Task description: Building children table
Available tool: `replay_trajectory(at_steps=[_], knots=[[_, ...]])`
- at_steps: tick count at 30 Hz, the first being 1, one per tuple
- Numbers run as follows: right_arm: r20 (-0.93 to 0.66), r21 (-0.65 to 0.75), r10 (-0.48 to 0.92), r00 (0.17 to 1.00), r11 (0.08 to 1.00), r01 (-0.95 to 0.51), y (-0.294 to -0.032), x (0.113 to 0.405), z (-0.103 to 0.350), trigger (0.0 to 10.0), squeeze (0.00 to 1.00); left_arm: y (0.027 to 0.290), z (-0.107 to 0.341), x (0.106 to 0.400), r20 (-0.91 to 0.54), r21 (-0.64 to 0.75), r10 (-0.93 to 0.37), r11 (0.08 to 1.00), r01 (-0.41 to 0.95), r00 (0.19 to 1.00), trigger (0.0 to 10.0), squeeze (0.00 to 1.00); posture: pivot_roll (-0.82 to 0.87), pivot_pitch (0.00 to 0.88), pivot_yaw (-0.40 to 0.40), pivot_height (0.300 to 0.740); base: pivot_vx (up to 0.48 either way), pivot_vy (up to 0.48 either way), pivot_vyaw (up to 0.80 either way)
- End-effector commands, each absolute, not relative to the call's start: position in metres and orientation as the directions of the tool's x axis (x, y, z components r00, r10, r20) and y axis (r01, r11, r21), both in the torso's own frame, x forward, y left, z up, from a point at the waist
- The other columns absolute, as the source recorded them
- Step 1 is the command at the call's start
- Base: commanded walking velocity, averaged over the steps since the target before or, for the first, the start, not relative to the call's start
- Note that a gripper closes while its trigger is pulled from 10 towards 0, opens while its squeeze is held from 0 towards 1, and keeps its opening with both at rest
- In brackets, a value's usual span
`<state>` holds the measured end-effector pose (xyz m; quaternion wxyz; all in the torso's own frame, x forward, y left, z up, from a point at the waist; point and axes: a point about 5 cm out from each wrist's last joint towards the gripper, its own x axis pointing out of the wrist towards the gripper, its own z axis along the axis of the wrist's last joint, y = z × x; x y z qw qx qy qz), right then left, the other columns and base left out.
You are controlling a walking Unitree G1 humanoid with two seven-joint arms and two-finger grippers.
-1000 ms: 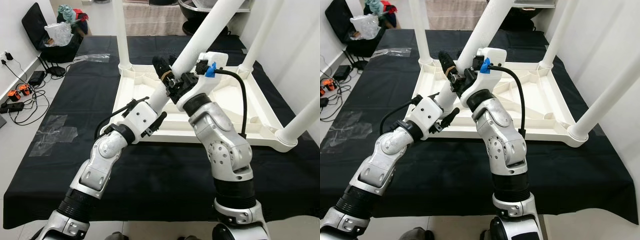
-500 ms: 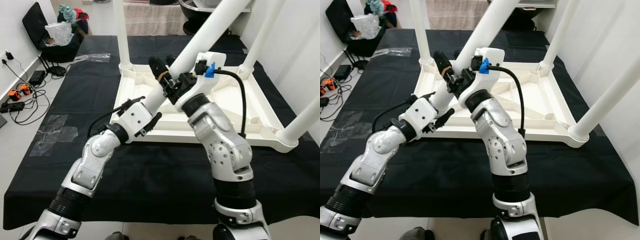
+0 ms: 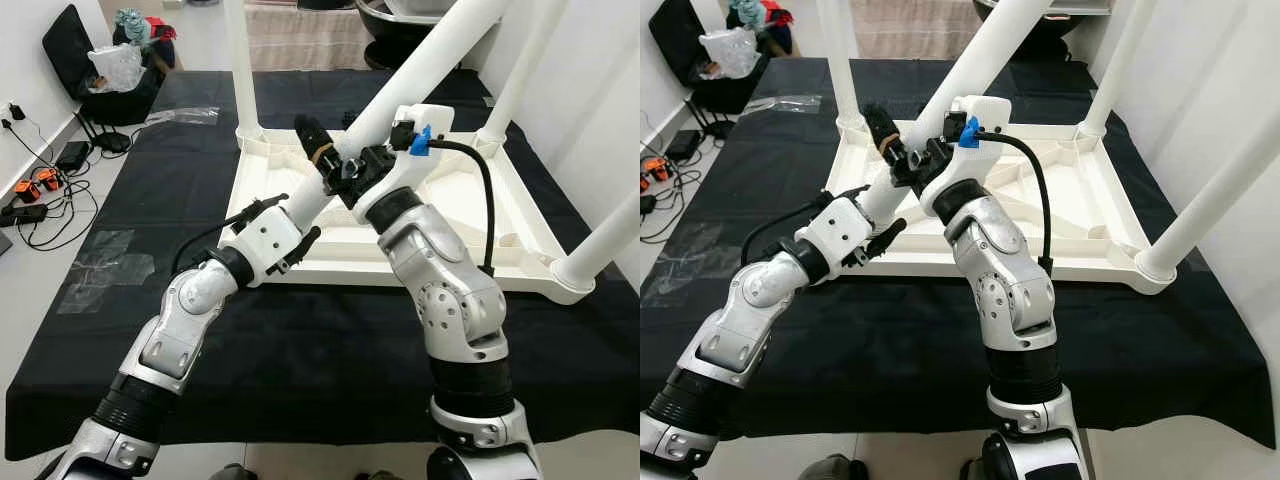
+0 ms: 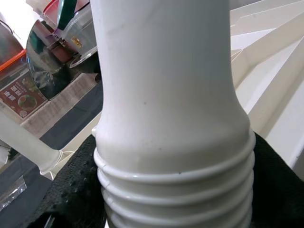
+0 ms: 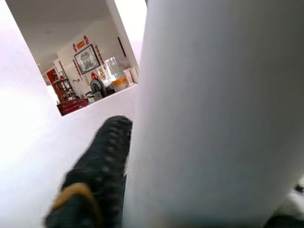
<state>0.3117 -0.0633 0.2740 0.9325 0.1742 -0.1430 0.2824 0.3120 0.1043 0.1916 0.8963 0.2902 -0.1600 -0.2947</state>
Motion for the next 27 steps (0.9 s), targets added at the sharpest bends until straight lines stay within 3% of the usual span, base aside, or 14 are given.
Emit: replay_trajectory(at_steps=[1,14,15,24,25,27], knots=[[0.363,0.247,0.502,0.785,0.761,-0.6,-0.057,0.309,0.274,0.0,0.0,0.094,0.186,0.306,0.089,0.659,-0.684,0.586,0.473,0.724,10.0,0.0,0.03,0.085,-0.031,0.74,0.0,0.0,0.0],[0.361,0.266,0.518,0.776,0.74,-0.618,-0.055,0.307,0.273,0.0,0.0,0.097,0.185,0.307,0.071,0.624,-0.678,0.603,0.498,0.732,10.0,0.0,0.03,0.073,-0.034,0.74,0.0,0.0,0.0],[0.361,0.265,0.517,0.777,0.741,-0.616,-0.055,0.308,0.273,0.0,0.0,0.098,0.185,0.308,0.078,0.592,-0.666,0.63,0.503,0.742,10.0,1.0,0.03,0.073,-0.034,0.74,0.0,0.0,0.0],[0.363,0.265,0.508,0.781,0.747,-0.609,-0.057,0.31,0.274,0.0,0.0,0.104,0.189,0.312,0.095,0.598,-0.632,0.654,0.464,0.769,10.0,1.0,0.03,0.07,-0.037,0.74,0.0,0.0,0.0],[0.37,0.267,0.491,0.789,0.757,-0.596,-0.059,0.312,0.276,0.0,0.0,0.109,0.189,0.314,0.091,0.606,-0.608,0.662,0.44,0.789,10.0,0.0,0.03,0.07,-0.038,0.74,0.0,0.0,0.0],[0.381,0.273,0.444,0.811,0.784,-0.557,-0.067,0.319,0.281,0.0,0.0,0.124,0.19,0.317,0.098,0.615,-0.542,0.692,0.377,0.834,10.0,0.0,0.03,0.07,-0.039,0.74,0.0,0.0,0.0]])
